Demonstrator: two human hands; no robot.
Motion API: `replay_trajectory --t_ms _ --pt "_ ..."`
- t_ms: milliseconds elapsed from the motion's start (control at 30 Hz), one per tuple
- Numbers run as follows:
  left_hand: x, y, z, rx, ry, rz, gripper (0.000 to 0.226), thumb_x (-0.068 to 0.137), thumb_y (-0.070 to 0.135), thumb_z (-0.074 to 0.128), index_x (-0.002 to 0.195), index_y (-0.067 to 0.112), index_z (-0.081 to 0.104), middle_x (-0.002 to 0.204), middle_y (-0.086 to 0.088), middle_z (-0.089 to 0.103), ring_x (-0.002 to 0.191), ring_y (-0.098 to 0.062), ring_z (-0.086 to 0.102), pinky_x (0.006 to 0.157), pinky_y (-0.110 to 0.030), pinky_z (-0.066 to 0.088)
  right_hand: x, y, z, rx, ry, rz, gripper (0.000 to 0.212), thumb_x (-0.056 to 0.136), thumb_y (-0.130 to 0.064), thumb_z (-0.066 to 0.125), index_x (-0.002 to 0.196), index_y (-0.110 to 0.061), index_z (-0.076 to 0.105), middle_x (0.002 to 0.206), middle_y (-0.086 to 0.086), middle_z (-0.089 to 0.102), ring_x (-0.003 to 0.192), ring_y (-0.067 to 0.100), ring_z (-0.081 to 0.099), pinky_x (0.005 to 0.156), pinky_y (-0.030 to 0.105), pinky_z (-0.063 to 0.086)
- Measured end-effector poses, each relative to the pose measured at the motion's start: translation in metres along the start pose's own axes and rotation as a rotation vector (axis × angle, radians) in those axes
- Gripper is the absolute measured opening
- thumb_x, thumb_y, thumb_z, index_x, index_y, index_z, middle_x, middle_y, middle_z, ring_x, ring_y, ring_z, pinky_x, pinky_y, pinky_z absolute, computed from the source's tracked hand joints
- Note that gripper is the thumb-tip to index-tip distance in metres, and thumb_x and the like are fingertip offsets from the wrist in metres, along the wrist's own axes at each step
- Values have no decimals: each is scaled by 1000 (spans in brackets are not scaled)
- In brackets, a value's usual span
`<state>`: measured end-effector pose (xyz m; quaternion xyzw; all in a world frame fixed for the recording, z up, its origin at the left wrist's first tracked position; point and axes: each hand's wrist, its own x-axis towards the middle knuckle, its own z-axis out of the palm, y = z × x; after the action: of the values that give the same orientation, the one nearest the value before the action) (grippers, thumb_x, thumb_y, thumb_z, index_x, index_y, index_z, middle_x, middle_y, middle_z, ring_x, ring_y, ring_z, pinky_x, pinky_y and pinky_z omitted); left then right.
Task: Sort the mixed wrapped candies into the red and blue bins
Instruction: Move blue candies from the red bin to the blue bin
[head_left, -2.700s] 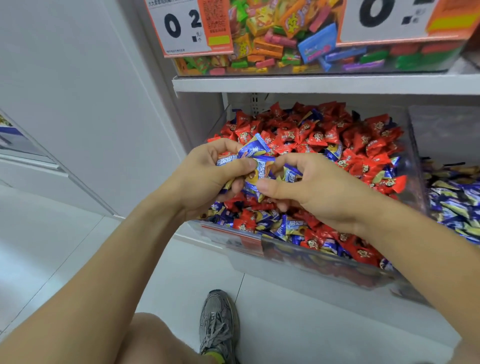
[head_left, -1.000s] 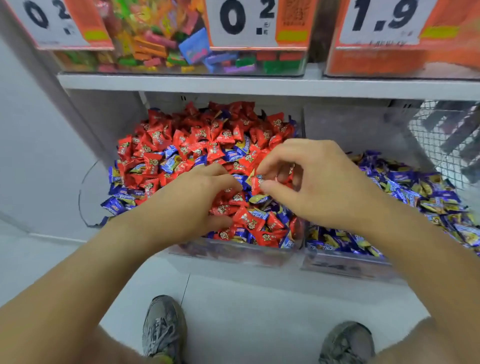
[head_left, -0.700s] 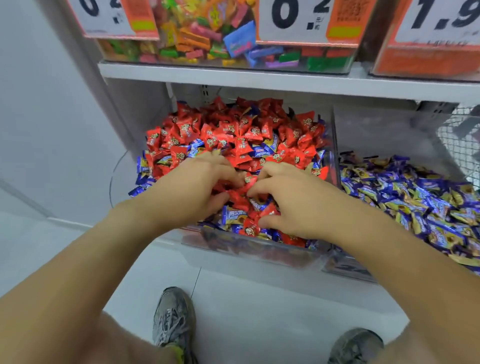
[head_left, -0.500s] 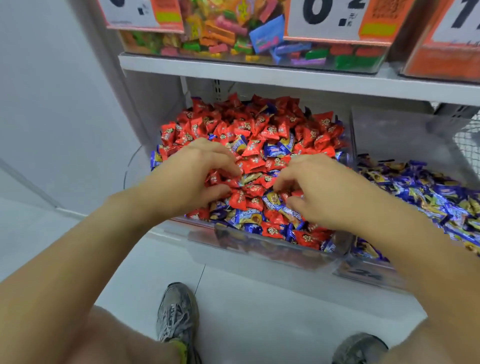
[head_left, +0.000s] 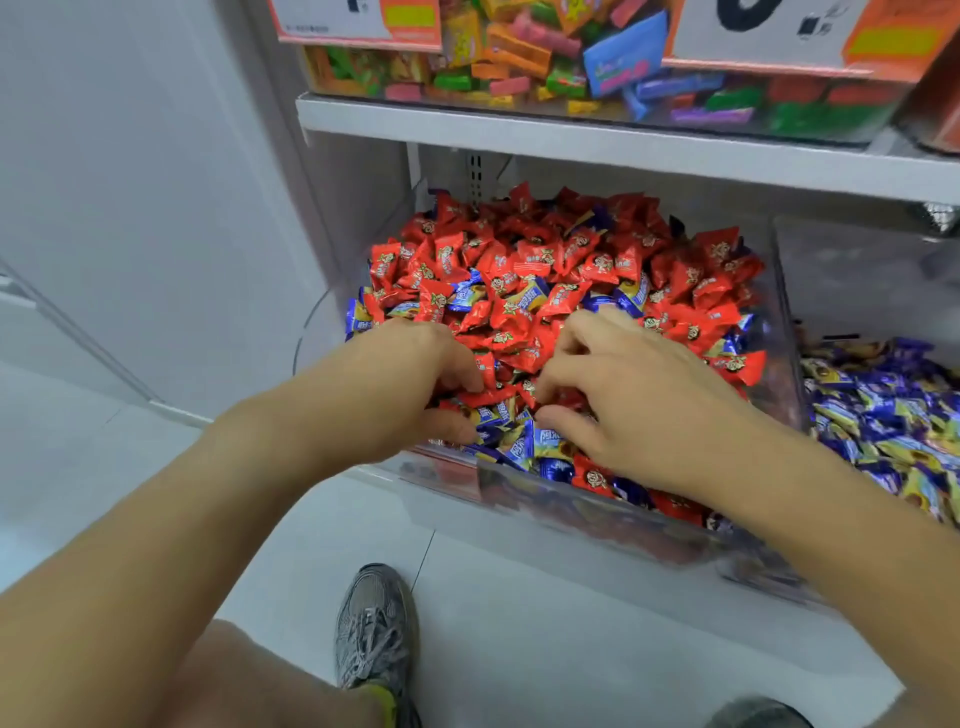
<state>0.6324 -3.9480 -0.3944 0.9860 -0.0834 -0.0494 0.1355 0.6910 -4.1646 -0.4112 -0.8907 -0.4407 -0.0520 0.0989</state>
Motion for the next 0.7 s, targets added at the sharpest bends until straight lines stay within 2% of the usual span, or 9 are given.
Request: replay_trajectory --t_ms 133,200,267,333,400,467,567,633,700 --pt "2 -9 -2 -30 -7 -13 21 81 27 80 101 29 76 78 21 55 69 5 53 62 -4 36 -1 13 -5 -14 -5 62 3 90 -29 68 90 -30 71 97 -11 48 99 11 42 80 31 44" --pt "2 -11 -3 -26 38 -10 13 81 21 78 92 29 77 73 22 57 64 9 52 61 -1 35 -3 13 -5 45 16 29 15 85 -16 71 92 -30 73 96 -12 50 96 9 42 83 32 45" --pt "2 -14 -4 -30 66 -3 16 80 15 75 88 28 78 74 21 59 63 9 53 61 -1 35 -6 9 -6 174 46 -28 22 84 -10 69 93 -29 74 94 -13 52 93 9 46 83 29 45" --pt "2 -16 -5 -20 97 2 22 78 10 73 89 29 78 80 20 62 67 4 54 66 -6 38 -8 3 -5 210 3 -90 19 86 -23 67 102 -30 73 96 -13 52 94 8 46 85 28 44" --pt "2 -16 -5 4 109 0 29 76 6 69 92 29 77 88 18 60 77 -1 50 76 -19 43 -7 1 -1 125 -116 -91 32 89 -44 64 119 -34 67 100 -15 46 97 7 40 91 29 42" --pt "2 -15 -2 47 111 17 31 75 6 66 93 29 77 94 14 59 88 -7 46 82 -25 42 -5 0 1 54 -208 -48 46 89 -58 60 130 -36 60 102 -16 38 97 5 33 94 28 39" --pt "1 -9 4 78 138 116 16 71 29 70 84 32 77 84 14 60 85 -15 49 79 -37 48 -1 -3 2 58 -219 -35 44 89 -60 59 126 -36 59 102 -15 37 98 7 34 94 30 40" --pt "2 -4 6 57 108 118 20 72 42 79 85 28 76 79 13 64 80 -14 52 77 -32 48 -1 -2 0 111 -213 -14 34 89 -56 62 117 -36 60 103 -16 42 99 7 39 91 29 40" --pt "5 -4 7 45 70 90 31 72 46 82 94 26 75 87 11 69 80 -11 56 77 -27 47 -2 -1 -7 194 -174 18 24 89 -51 65 104 -34 59 98 -17 49 94 5 46 84 29 42"
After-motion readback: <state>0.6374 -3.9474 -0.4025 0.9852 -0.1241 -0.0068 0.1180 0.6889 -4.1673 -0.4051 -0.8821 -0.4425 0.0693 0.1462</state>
